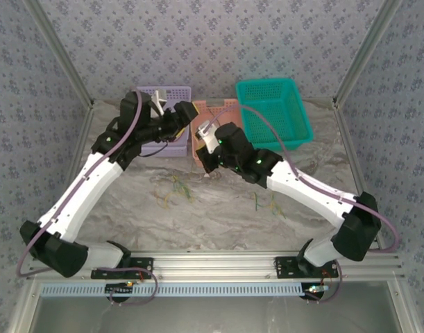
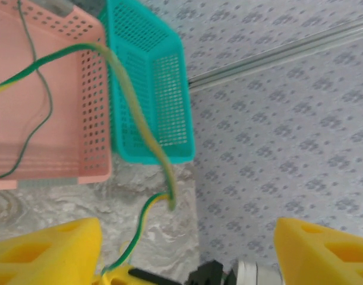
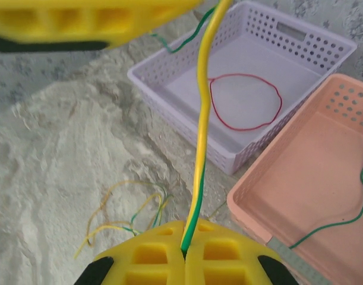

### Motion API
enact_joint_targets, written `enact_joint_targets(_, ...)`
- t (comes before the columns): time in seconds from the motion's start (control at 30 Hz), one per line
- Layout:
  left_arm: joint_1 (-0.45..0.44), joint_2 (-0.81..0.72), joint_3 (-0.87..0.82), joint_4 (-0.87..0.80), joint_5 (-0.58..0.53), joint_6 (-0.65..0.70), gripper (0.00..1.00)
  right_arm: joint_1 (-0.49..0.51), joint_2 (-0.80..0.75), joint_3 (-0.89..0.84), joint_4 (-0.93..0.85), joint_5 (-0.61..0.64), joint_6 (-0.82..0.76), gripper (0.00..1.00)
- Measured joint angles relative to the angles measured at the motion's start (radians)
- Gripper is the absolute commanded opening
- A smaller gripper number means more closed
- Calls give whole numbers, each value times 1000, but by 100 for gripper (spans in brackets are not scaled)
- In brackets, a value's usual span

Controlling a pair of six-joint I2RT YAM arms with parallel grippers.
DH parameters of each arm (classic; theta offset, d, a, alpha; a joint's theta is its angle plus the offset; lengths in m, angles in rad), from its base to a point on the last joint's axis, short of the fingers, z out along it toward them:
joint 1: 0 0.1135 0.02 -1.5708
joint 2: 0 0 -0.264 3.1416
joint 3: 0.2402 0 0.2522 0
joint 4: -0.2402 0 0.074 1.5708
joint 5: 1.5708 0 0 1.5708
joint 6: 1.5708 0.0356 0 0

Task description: Untangle the cables

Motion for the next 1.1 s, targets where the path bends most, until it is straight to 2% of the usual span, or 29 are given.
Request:
enact_joint_targets(0.2, 0, 4, -34, -27, -18, 11, 40, 58, 28, 7, -12, 106, -47, 0)
enact_joint_targets(0.3, 0, 4, -36, -49, -36, 25, 33, 71, 28, 11, -11, 144, -58, 0)
enact_joint_targets(0.33, 1, 3, -36, -57, -41, 28, 25, 75, 28, 11, -11, 154, -59, 0)
enact_joint_targets(0.4, 6, -3, -40, -64, -56, 38, 0, 81, 28, 11, -12, 169, -63, 0)
enact_joint_targets(0.5, 28, -23, -60, -79, -71, 55, 0, 84, 27, 16, -10, 178, -66, 3)
enact_joint_targets(0.6, 55, -63, -75, -95, -70, 90, 0, 81, 27, 24, -9, 166, -43, 43)
enact_joint_targets(0.67, 102, -111, -79, -130, -78, 135, 0, 58, 28, 34, 4, 108, 1, 53)
enact_joint_targets(0.77, 228, -218, -76, -200, -87, 212, 0, -18, 82, 114, 14, 11, 97, 57)
enact_joint_targets(0.87, 351, -319, -73, -275, -96, 276, 0, -67, 254, 340, -4, -21, 170, 46)
enact_joint_targets(0.97, 394, -370, -71, -338, -96, 327, 0, -86, 480, 618, -54, -44, 247, 45)
enact_joint_targets(1.1, 406, -360, -33, -413, -110, 383, 0, -90, 683, 809, -151, -43, 324, 49)
